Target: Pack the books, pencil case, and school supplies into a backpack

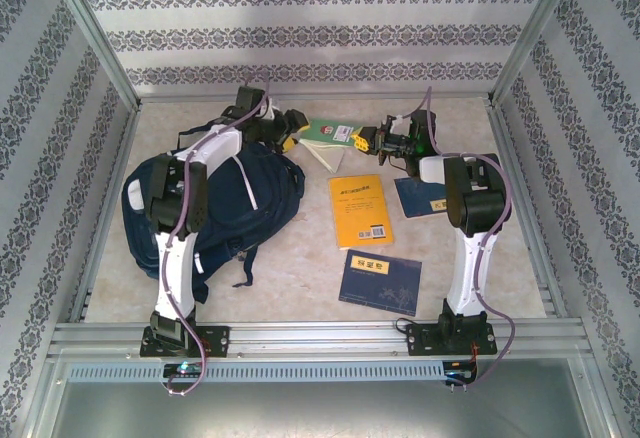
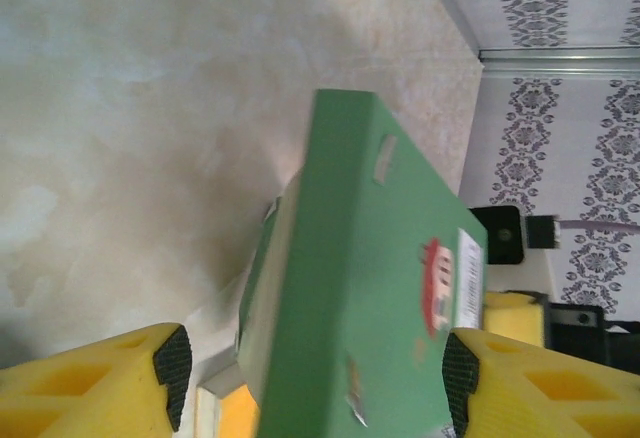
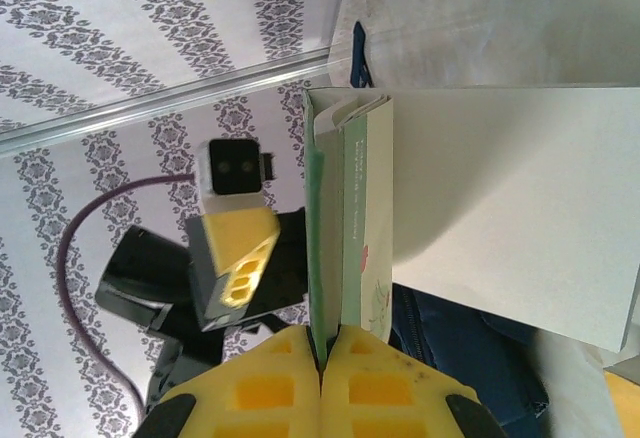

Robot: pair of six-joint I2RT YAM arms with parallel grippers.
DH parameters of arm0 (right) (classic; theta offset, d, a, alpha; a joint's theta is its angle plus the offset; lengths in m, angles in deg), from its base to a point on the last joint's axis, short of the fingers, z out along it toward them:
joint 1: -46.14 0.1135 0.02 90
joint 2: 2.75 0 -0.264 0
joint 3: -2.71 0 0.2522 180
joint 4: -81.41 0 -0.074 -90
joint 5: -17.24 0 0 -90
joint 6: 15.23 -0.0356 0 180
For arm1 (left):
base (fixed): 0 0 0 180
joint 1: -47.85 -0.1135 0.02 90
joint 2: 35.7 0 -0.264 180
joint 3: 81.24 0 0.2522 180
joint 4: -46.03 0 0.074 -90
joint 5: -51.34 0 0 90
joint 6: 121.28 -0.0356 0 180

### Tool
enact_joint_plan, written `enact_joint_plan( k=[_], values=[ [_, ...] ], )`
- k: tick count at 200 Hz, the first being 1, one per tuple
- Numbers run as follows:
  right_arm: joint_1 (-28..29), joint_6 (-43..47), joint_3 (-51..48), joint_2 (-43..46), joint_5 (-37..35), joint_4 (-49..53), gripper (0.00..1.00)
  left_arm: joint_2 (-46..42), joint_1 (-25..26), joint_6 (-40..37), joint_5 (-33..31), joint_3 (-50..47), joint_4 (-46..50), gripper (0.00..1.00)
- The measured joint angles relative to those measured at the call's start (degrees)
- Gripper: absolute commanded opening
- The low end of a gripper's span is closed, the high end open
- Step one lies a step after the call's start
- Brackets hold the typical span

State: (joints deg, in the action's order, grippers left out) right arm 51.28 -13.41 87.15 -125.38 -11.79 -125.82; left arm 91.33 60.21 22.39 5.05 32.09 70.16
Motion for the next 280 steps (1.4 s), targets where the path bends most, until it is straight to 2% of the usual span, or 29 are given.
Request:
enact_joint_plan(
  k=[77,95,121,153,167,184,194,221,248,280],
  values=[
    [1.68,-2.78,-0.24,0.00,0.00,-3.48,0.00,3.89,1.22,6.84,2.69,1.29,-8.07,0.62],
    [2.25,-3.96,-0.35,-0.02,0.00,-5.14,0.00,3.89,1.46,7.98,2.84,1.31,-9.84,0.52],
    [2.51,-5.16,-0.66,-0.02,-0.20,-6.21,0.00,3.89,1.42,9.77,3.30,1.33,-12.61,0.33],
    [2.36,-5.55,-1.95,-0.02,-0.28,-6.23,0.00,2.05,1.40,11.02,3.63,-0.42,-14.91,0.21],
    [2.54,-5.33,-2.84,0.02,-0.15,-6.25,0.13,-0.13,1.42,11.10,3.21,-2.27,-15.08,0.17],
    [3.32,-4.63,-3.89,0.96,-0.22,-6.32,0.41,-3.04,1.42,11.02,2.51,-4.22,-14.53,0.14],
    [3.50,-3.91,-4.76,2.51,-0.50,-5.49,0.54,-5.07,1.25,10.71,2.03,-5.14,-14.05,0.11],
    [3.76,-1.01,-7.58,8.79,-2.47,-3.41,0.78,-12.00,0.90,9.53,0.70,-7.37,-12.94,0.07],
    [4.92,1.90,-10.93,16.46,-4.61,-1.64,0.90,-21.07,0.74,8.81,-0.61,-11.13,-12.50,0.04],
    [9.62,2.89,-12.33,20.98,-5.95,-2.40,0.95,-30.88,0.74,8.72,-1.42,-16.94,-12.96,0.01]
  ],
)
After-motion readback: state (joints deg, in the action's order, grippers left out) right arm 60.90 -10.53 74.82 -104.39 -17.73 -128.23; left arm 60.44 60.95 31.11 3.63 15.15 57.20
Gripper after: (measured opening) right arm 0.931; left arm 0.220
